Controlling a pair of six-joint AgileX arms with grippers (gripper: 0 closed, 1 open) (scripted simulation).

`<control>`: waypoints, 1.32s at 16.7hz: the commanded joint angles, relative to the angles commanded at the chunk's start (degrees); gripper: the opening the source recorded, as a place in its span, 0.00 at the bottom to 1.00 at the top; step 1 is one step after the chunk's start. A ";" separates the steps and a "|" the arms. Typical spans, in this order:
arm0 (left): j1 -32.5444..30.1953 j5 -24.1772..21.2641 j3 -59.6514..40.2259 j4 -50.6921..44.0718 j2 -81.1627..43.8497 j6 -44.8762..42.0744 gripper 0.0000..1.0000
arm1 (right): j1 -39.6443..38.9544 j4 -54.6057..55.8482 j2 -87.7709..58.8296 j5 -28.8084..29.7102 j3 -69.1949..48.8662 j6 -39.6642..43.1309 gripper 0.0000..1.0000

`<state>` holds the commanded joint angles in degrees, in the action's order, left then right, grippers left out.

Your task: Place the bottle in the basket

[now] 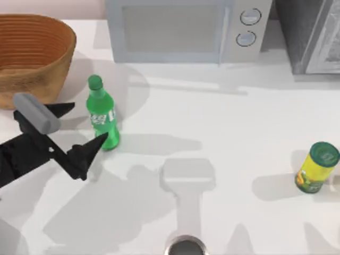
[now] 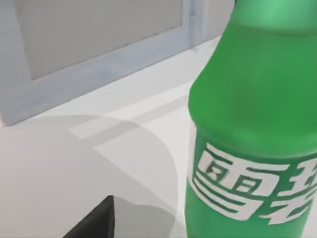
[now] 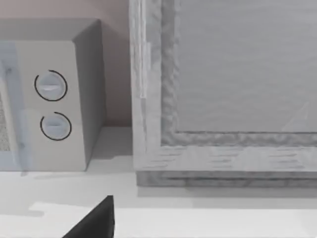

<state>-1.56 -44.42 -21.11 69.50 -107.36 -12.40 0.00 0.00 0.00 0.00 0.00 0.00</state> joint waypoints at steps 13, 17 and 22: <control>-8.20 7.76 -10.04 1.42 -9.47 2.94 0.85 | 0.00 0.00 0.00 0.00 0.00 0.00 1.00; -8.20 7.76 -10.04 1.42 -9.47 2.94 0.55 | 0.00 0.00 0.00 0.00 0.00 0.00 1.00; -8.20 7.76 -10.04 1.42 -9.47 2.94 0.17 | 0.00 0.00 0.00 0.00 0.00 0.00 1.00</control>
<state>-9.76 -36.65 -31.14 70.93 -116.84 -9.46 0.00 0.00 0.00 0.00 0.00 0.00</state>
